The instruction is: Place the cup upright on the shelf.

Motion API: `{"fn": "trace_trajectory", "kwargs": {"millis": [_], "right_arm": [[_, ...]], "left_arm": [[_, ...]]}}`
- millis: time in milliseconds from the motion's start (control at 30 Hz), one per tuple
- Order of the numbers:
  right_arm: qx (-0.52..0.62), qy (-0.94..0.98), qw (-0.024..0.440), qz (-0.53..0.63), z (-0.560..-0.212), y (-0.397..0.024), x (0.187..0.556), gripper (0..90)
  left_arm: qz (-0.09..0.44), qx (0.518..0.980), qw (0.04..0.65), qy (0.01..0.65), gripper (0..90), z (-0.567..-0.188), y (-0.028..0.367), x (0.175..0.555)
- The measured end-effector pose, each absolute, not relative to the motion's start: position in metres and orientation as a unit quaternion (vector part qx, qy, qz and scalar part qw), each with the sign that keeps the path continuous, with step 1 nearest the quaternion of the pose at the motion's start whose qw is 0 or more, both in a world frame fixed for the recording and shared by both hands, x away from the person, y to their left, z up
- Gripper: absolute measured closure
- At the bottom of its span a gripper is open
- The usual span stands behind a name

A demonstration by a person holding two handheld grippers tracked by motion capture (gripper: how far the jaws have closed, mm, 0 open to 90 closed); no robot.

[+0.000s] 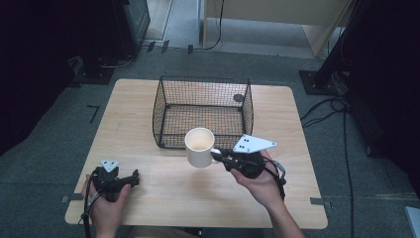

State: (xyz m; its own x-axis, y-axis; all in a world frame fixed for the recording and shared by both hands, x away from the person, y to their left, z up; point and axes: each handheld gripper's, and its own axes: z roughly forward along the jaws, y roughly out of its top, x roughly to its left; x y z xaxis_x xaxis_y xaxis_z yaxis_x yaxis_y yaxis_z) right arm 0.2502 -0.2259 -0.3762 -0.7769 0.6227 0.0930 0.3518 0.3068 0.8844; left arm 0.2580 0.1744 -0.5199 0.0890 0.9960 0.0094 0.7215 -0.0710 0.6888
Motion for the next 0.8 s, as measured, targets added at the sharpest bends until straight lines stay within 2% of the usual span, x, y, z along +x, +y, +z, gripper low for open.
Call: {"fn": "trace_trajectory", "kwargs": {"millis": [800], "right_arm": [[0.343,0.759,0.172,0.527,-0.349,-0.225,0.301,80.6]], "left_arm": [[0.252,0.688,0.271,0.624,0.1,-0.52,0.174,0.258]]}}
